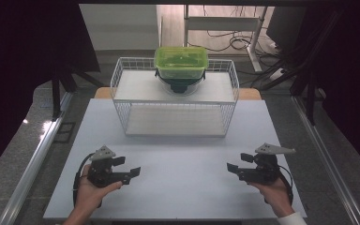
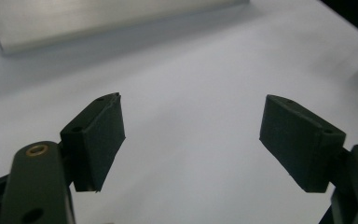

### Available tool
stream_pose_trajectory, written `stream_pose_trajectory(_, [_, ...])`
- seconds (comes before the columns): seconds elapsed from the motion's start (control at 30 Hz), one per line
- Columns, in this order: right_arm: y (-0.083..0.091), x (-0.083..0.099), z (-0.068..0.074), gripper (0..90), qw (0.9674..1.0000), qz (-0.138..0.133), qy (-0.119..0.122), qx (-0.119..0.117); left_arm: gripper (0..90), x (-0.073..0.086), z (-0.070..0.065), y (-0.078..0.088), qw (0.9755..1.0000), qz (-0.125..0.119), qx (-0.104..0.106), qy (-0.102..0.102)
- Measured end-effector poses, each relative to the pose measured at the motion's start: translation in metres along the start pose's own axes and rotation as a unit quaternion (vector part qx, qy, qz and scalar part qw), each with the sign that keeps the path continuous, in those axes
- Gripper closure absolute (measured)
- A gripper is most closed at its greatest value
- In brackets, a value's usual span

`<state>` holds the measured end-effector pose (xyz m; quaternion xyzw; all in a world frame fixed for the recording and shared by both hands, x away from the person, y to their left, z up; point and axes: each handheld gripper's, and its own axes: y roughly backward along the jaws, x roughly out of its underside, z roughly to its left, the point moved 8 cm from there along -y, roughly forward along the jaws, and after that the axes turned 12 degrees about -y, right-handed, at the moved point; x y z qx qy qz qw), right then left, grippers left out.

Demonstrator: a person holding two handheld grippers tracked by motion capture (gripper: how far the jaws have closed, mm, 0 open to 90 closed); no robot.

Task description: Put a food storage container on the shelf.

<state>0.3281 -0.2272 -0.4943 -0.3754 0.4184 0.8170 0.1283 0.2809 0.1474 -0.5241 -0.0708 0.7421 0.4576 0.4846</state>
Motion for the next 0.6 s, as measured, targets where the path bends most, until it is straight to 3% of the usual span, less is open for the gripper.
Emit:
stream_pose_trajectory(0.13, [-0.0076, 0.013, -0.0005, 23.0, 0.9999, 0.016, 0.001, -0.002, 21.0, 0.0122, -0.0034, -0.003, 0.9999, 0.015, -0.001, -0.004])
stream_pose_trajectory(0.6, [-0.0077, 0.0108, -0.0022, 21.4, 1.0, 0.003, 0.004, 0.006, 20.3, 0.0116, 0.0032, -0.0013, 0.9999, 0.006, -0.015, 0.0])
